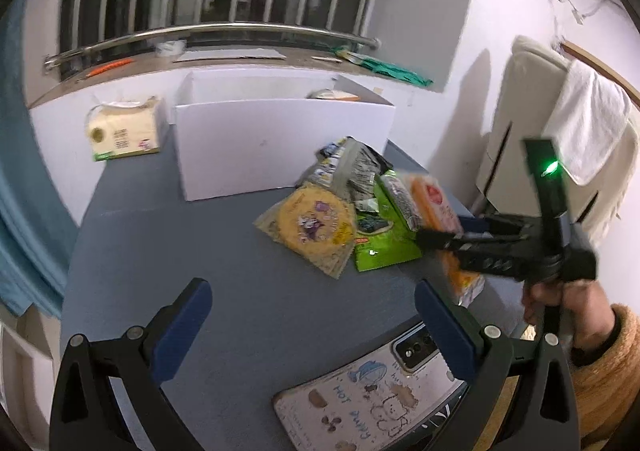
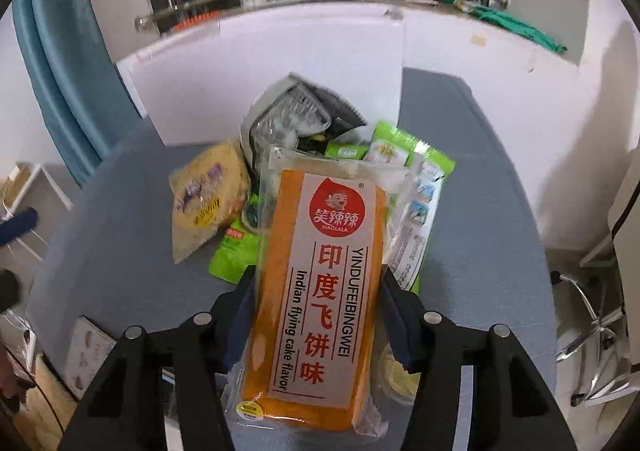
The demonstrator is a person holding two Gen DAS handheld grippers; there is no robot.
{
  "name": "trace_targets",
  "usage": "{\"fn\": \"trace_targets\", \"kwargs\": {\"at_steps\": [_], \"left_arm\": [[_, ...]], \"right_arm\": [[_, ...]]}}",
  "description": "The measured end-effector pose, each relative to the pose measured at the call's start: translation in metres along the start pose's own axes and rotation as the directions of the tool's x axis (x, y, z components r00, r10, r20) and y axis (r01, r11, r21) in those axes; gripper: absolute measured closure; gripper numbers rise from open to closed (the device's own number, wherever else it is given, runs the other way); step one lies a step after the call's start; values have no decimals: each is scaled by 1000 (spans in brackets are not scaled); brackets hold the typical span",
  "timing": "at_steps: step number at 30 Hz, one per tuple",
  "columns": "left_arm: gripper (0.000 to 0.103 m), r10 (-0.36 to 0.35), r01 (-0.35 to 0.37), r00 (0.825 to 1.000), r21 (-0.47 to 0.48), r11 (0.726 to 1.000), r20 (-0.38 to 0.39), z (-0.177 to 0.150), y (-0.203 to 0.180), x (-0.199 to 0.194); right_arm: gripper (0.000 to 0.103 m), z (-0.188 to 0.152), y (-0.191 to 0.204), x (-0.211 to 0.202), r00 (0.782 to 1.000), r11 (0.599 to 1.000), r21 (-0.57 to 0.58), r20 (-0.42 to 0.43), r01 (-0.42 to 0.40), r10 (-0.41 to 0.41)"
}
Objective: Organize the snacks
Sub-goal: 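Grasp the orange Indian flying cake packet with the right gripper, then grasp the small translucent orange snack with the left gripper while the right gripper lifts the orange packet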
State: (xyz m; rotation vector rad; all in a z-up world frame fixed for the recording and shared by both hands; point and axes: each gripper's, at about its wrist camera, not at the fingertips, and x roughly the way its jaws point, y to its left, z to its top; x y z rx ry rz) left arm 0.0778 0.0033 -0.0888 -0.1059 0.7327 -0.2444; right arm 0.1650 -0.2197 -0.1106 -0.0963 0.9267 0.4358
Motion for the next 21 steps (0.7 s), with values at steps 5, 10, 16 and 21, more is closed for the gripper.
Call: {"fn": "trace_targets", "kwargs": {"at_steps": [5,10,16,21], "left_arm": [[0,-20,28,997,98,995,-78,19,-8,38],[0,-46,66,986,124,990,-158,41,-9,88],[0,-25,57,967,122,991,-252,58,-2,143],[4,-20,43,955,70,997,-295,60,10,165]], "right_arm": [[42,0,-21,-37,989,988,100,98,-122,112],[42,-8,-36,-72,970,968,161,183,-193,163],[42,-16,-48,-98,955,958,188,245,-216,167],[42,-19,-63,-102,942,939,232,277,-254,186]]}}
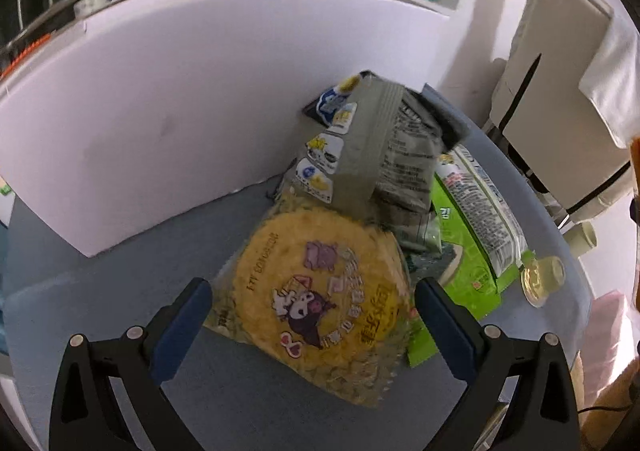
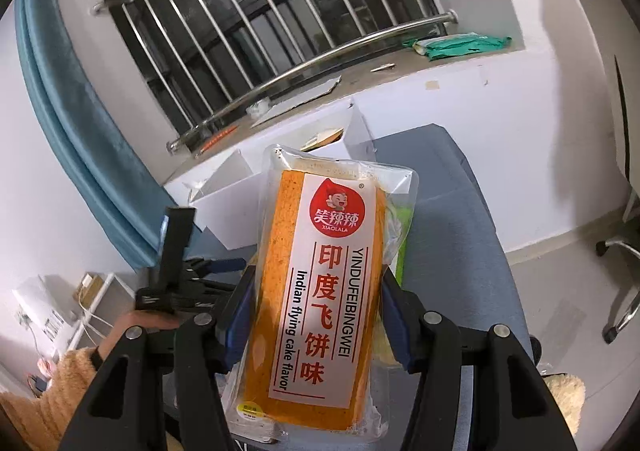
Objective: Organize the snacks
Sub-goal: 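Grasp the small translucent orange snack with the left gripper while the right gripper lifts the orange packet, then lower both held snacks into the white box and open both grippers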
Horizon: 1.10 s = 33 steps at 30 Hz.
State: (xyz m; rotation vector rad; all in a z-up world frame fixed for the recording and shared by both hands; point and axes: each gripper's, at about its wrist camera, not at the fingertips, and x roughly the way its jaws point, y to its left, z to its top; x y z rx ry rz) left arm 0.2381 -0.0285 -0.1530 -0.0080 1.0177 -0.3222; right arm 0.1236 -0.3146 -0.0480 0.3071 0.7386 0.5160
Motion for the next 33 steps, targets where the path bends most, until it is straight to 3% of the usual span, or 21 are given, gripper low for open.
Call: {"fn": "trace_targets", "kwargs": {"at_steps": [3,8,9,10,11,13,20,27,31,33], "left_arm": [[30,21,-21,1000,16,1000,14,-2,1,-2],[45,2,-3,998,25,1000,56,-7,3,-22],[56,4,-6,997,27,1000,73,-10,2,-28],[59,9,-11,995,22,1000,97,-11,3,-35],[75,13,-15,993,17,1000,120,-12,3,-41],[84,16,-16,986,-4,1000,167,-15,6,-59],[86,1,10,964,-37,999,266,-20,14,-102],[86,15,6,905,-49,999,424,-7,18,-164],[86,83,-45,866,-88,995,494,23,31,-183],[86,111,-69,862,-103,992,495,42,39,-181]], "right_arm": [[42,-1,-2,-1,1000,1000,8,2,-5,5],[42,-3,-1,4,1000,1000,6,-5,-9,9],[42,-4,-1,4,1000,1000,3,-6,-8,8],[42,-4,0,5,1000,1000,0,-8,-9,9],[42,-3,0,5,1000,1000,-4,-9,-11,11],[42,-3,3,6,1000,1000,-12,-9,-13,13],[42,0,14,13,999,999,-39,-17,-31,31],[42,21,45,30,998,989,-133,-25,-60,57],[42,61,72,60,998,976,-209,-34,-61,55],[42,83,84,79,998,971,-232,-41,-63,55]]}}
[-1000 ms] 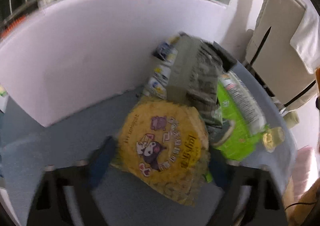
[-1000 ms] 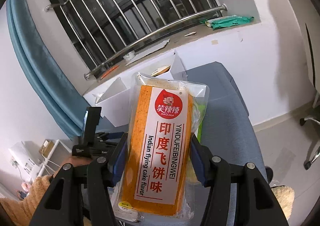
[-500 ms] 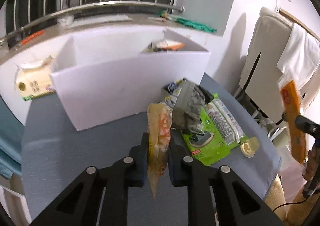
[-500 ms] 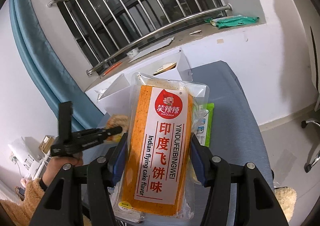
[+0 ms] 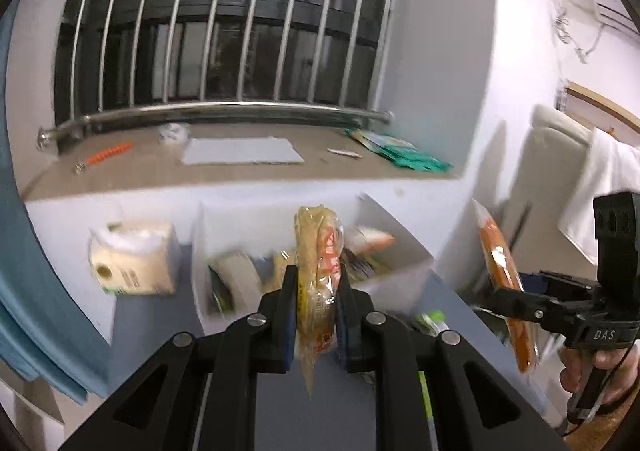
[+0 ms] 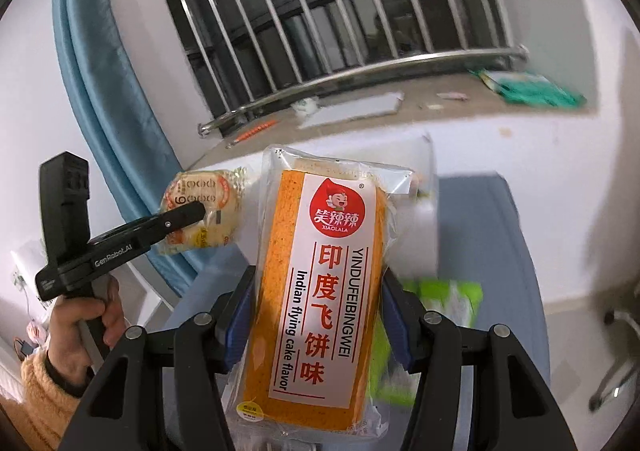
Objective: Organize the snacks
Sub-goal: 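Lower both held snacks into the white box and open both grippers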
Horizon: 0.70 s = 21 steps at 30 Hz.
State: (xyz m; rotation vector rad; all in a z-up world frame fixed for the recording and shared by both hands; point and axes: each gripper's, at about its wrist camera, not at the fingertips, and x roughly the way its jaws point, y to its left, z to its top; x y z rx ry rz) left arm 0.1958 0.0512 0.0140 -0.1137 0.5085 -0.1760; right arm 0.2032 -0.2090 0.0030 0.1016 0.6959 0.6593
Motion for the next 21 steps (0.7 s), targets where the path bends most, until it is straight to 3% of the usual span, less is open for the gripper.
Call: {"fn": "trace_targets", "kwargs": {"at_steps": [6,11,12,13,14,15,18,21], "left_arm": [[86,75,-72,996,63,995,-41,36,15,49],[83,83,-77,994,74,994,-72,42,27,79],[73,90,-83,991,78,994,-95,42,31,86],[60,106,-98,988,79,992,-110,41,33,89],[25,135,-127,983,75,989,-123,40,36,92],[0,146,-140,983,58,988,-113,37,39,89],[0,124,-127,989,-34,991,-85,31,52,77],[0,127,-132,986,-42,990,-107,27,53,76]], "right_arm": [[41,82,3,88,996,998,-54,-77,33,-37],[40,115,-9,146,986,997,-34,-151,66,-70],[36,119,-11,155,985,998,-32,-164,53,-57],[18,121,-12,163,983,998,-30,-172,63,-67],[2,123,-14,165,982,996,-29,-165,90,-93],[0,124,-16,165,982,994,-21,-150,110,-112],[0,122,-24,157,989,997,49,-133,65,-58],[0,118,-23,147,991,998,36,-121,57,-53]]}}
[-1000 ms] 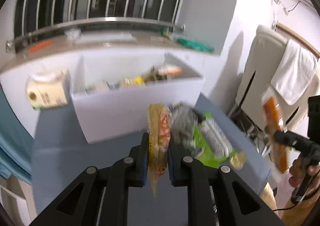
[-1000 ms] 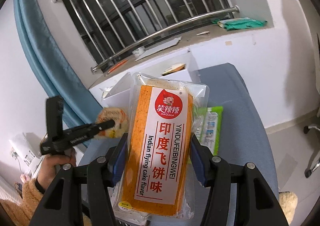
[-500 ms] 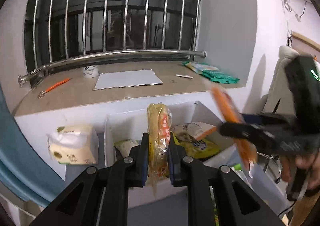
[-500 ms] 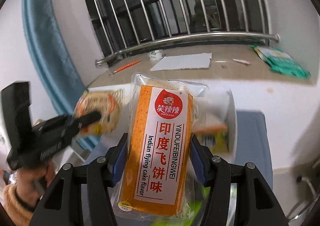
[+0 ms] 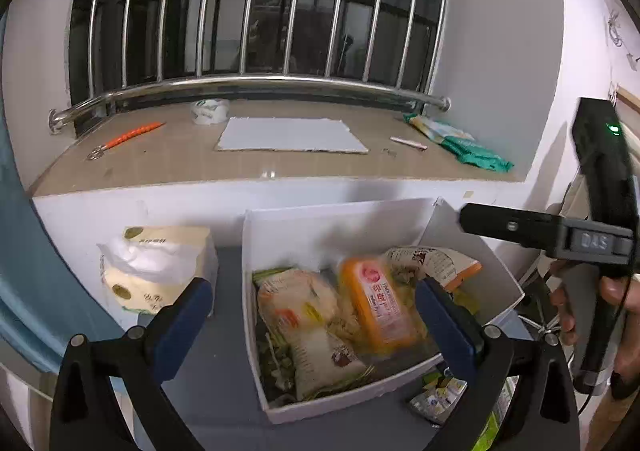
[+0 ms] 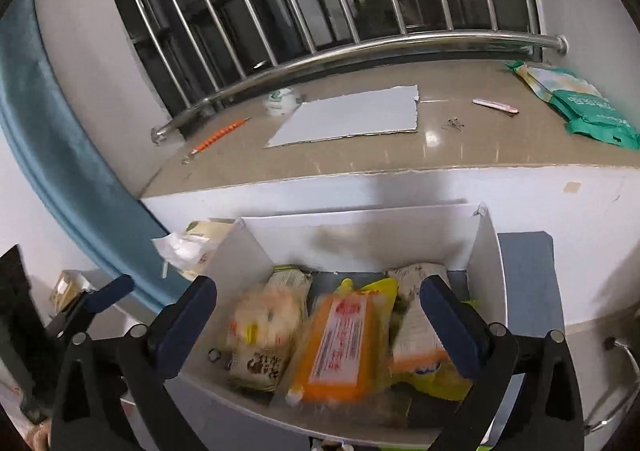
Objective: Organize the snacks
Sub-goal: 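Lower both held snacks into the white box and open both grippers, then reach the right gripper to the clear round jelly cup and grasp it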
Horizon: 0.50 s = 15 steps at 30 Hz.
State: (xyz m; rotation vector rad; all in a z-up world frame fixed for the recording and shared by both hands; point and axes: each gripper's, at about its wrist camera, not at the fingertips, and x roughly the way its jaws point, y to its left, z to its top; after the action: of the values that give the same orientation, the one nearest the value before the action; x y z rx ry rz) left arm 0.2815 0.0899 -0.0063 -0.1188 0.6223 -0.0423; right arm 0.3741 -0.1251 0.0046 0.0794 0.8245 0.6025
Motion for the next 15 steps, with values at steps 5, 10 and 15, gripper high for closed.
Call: {"fn": "trace_targets", "kwargs": {"at_steps": [5,10,15], "left_arm": [[0,-15,15,1000,11,1000,1,-5,-7,-16],[0,-39,37,999,62,997,36,-18,-21,-54],[0,-104,98,993,105,990,51,-47,-42,-95]], "right_arm": [[0,-8,4,-29,999,999,-36,44,13,-11],[0,-29,4,-82,993,998,-60,115,2,5],[0,-81,-2,-145,982,996,-93,188,-1,19]]}}
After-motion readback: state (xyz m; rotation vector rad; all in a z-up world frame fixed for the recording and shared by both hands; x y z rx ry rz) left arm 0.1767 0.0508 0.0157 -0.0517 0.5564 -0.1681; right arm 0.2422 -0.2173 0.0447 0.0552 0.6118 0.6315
